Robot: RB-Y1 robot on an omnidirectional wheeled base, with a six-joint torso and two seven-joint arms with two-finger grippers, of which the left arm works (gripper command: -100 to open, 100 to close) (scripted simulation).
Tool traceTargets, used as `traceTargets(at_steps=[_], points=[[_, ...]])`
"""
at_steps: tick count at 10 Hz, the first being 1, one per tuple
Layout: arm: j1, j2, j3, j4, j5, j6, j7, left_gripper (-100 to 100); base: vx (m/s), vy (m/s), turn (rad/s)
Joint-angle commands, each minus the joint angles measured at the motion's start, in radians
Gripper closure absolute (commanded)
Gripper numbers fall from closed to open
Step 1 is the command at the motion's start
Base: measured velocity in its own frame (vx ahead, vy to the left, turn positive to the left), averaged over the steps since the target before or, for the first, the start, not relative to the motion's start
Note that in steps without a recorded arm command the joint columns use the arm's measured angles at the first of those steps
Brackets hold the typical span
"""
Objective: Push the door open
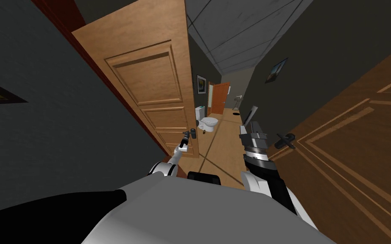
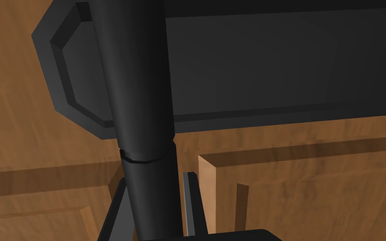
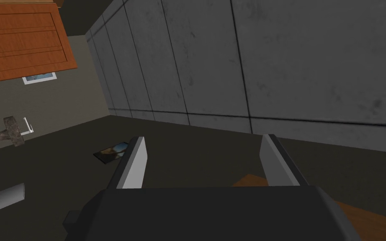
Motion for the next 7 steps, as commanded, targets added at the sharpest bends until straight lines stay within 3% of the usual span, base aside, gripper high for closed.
traceTargets(at_steps=[1, 5, 6, 7], points=[[-0.012, 0.014, 0.028, 0.019, 0.008, -0.015, -0.007, 100, 0.157, -0.162, 0.083], [-0.011, 0.016, 0.065, 0.021, 0.018, -0.015, -0.020, 100, 0.171, -0.161, 0.084], [-0.003, 0.018, 0.063, 0.014, 0.017, -0.009, -0.020, 100, 0.073, -0.065, 0.060], [-0.003, 0.028, 0.081, 0.015, 0.023, -0.011, -0.024, 100, 0.108, -0.052, 0.068]])
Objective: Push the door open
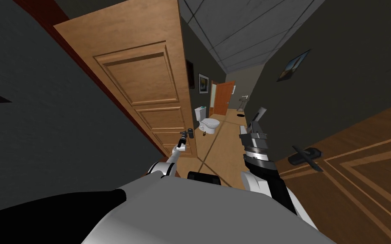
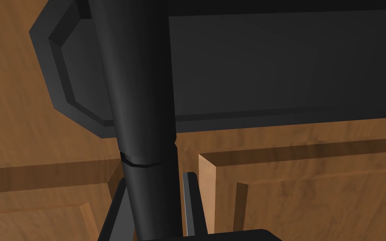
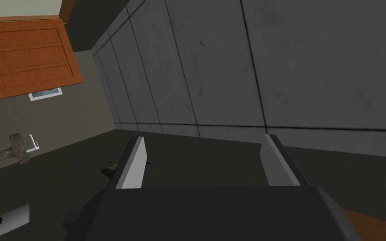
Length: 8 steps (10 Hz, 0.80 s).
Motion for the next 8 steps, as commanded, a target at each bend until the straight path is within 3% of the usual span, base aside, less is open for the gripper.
traceTargets(at_steps=[1, 8], points=[[0.004, 0.005, 0.010, -0.005, 0.003, -0.001, -0.003, 100, 0.162, -0.074, 0.052], [0.011, 0.031, 0.072, -0.001, 0.024, -0.003, -0.023, 100, 0.161, -0.091, 0.057]])
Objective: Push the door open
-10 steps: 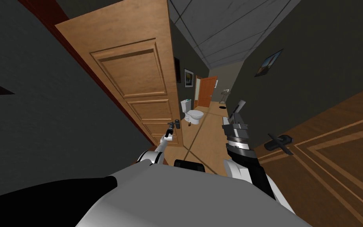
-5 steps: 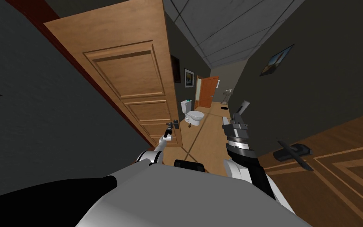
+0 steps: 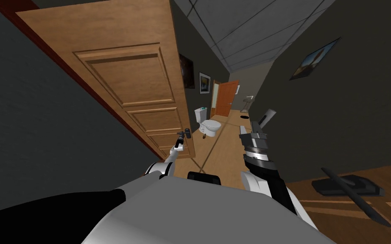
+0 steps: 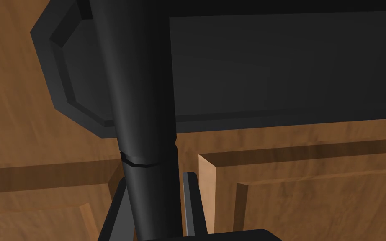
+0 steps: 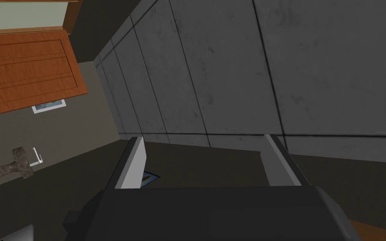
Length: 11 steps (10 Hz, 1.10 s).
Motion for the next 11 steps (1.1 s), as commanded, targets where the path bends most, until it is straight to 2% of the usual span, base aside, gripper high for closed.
traceTargets(at_steps=[1, 4, 5, 6, 11], points=[[0.004, 0.003, 0.011, -0.012, 0.003, 0.001, -0.004, 100, 0.164, -0.099, 0.055], [0.006, 0.013, 0.035, -0.010, 0.011, 0.000, -0.012, 100, 0.159, -0.090, 0.056], [0.010, 0.014, 0.033, -0.005, 0.010, 0.000, -0.010, 100, 0.072, -0.027, 0.043], [0.011, 0.023, 0.050, -0.004, 0.016, -0.002, -0.015, 100, 0.110, -0.019, 0.044], [0.017, 0.041, 0.094, -0.002, 0.030, -0.004, -0.030, 100, 0.173, -0.070, 0.056]])
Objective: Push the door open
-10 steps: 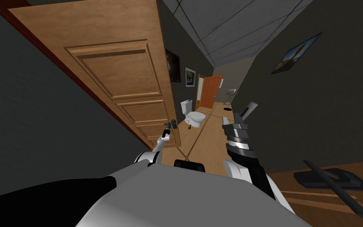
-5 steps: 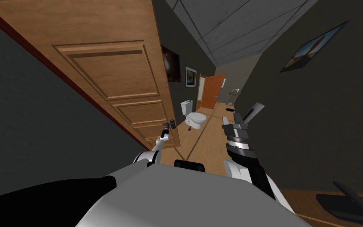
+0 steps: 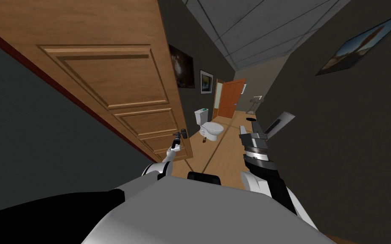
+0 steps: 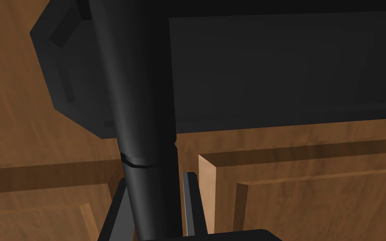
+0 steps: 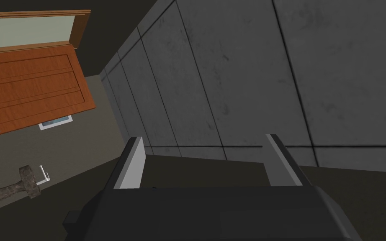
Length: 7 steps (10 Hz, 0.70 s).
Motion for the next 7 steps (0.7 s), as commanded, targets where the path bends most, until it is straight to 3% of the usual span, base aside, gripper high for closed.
traceTargets(at_steps=[1, 6, 7], points=[[0.006, 0.002, 0.013, -0.025, 0.004, 0.010, -0.008, 100, 0.172, -0.067, 0.045], [0.013, 0.021, 0.062, -0.022, 0.019, 0.008, -0.024, 100, 0.189, -0.080, 0.059], [0.017, 0.022, 0.058, -0.019, 0.018, 0.009, -0.022, 100, 0.089, -0.031, 0.056]])
